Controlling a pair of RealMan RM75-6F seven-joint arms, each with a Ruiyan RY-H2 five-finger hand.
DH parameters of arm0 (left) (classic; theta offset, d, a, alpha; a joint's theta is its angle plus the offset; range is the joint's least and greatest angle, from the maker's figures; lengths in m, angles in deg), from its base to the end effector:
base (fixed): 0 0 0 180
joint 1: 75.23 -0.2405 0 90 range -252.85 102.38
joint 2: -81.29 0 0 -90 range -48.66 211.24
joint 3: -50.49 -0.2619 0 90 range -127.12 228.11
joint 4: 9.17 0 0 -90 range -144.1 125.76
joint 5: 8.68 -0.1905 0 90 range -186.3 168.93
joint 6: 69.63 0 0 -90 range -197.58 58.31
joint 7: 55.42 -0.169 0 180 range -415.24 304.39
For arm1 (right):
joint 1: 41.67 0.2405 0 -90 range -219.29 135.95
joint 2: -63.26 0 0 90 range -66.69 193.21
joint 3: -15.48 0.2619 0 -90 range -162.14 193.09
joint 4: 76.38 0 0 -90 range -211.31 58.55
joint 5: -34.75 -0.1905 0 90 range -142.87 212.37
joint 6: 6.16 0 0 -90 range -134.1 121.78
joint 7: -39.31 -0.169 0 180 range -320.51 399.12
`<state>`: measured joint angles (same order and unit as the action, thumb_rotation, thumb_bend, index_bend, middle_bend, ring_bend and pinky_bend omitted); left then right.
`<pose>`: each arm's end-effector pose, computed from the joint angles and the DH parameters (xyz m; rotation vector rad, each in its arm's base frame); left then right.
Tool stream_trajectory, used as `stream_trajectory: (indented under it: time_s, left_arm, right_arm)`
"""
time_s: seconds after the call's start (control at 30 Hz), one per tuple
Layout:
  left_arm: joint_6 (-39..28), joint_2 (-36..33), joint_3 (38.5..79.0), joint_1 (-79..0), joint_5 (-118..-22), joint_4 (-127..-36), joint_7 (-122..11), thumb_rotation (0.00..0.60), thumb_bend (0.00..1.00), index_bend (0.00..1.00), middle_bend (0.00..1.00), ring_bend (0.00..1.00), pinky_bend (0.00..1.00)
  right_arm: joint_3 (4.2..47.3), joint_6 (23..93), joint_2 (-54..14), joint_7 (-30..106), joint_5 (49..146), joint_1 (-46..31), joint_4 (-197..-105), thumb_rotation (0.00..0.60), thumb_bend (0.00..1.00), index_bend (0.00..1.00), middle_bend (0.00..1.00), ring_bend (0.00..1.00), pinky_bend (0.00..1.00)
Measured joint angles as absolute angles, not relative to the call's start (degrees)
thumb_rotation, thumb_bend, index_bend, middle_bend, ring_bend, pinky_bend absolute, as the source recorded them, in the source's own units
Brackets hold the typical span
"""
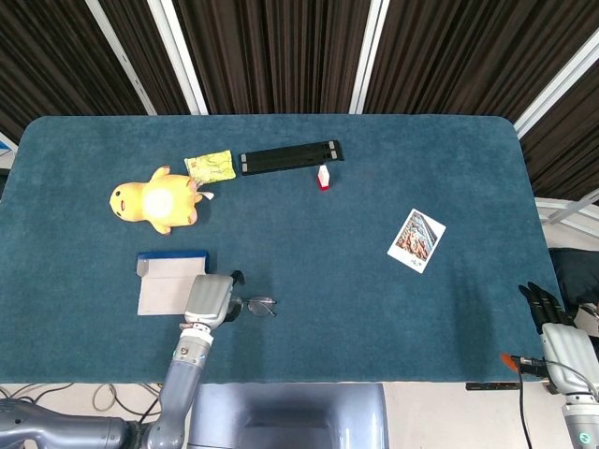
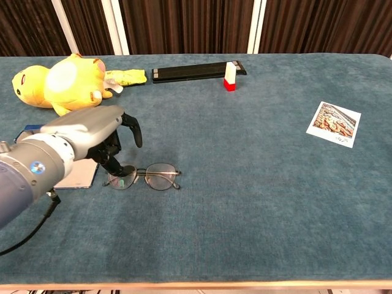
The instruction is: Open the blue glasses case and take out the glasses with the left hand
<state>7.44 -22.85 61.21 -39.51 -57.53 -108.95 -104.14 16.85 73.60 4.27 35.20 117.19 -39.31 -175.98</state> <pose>-0.1193 0.2917 -0.0496 -1.6667 -1.0865 -0.8067 -0.3160 -0.1833 0.1815 1.3288 -1.1274 0.8517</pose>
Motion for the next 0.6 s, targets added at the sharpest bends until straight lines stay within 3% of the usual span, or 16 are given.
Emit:
stream_trajectory:
  time_s: [0.07,0.17,0.27,0.43,0.53,0.6]
  left_arm:
    - [7.8,-21.5,60.6,-40.0,-58.8,-110.1,-103.2,0.6,0.25,0.38,1.0,0.87,0.97]
    - [8.5,-18.3,59.2,-41.3,-62.0,-112.2,-101.2,0.6,0.26,0.31,0.91,0.77,0.91]
    - [9.3,-14.2,57.4,-43.0,-65.6,-114.1,-98.3,0.6,0.25,0.21,0.68,0.58,0.75]
    - [10.6,-5.7,53.0,-46.4,-72.9,-116.3,-92.9,0.6,0.24,0.07,0.2,0.16,0.36]
    - [11.8,-0.5,49.7,-48.6,-78.4,-116.3,-89.8,0.6,0.21,0.0,0.03,0.02,0.15]
    - [12.8,2.9,47.4,-50.3,-81.9,-115.7,-87.7,0.6,0.2,0.0,0.0,0.0,0.08]
  right_arm:
    - [16.9,73.6,4.3,35.2,117.2,-39.3,-176.0,0.6,0.13,0.0,0.0,0.0,0.2]
    - [16.8,73.5,4.3,35.3,117.2,-39.3,-175.9,0.6,0.13,0.0,0.0,0.0,0.2]
    - [16.8,73.5,4.3,35.6,117.3,-39.3,-175.9,0.6,0.13,0.0,0.0,0.0,0.2]
    - [16.8,74.0,4.1,36.0,117.7,-39.4,-175.7,0.6,0.13,0.0,0.0,0.0,0.2]
    - [16.8,74.5,3.9,36.7,118.0,-39.4,-175.3,0.6,0.13,0.0,0.0,0.0,0.2]
    - [16.8,74.8,3.6,37.1,118.1,-39.5,-175.1,0.6,0.13,0.0,0.0,0.0,0.2]
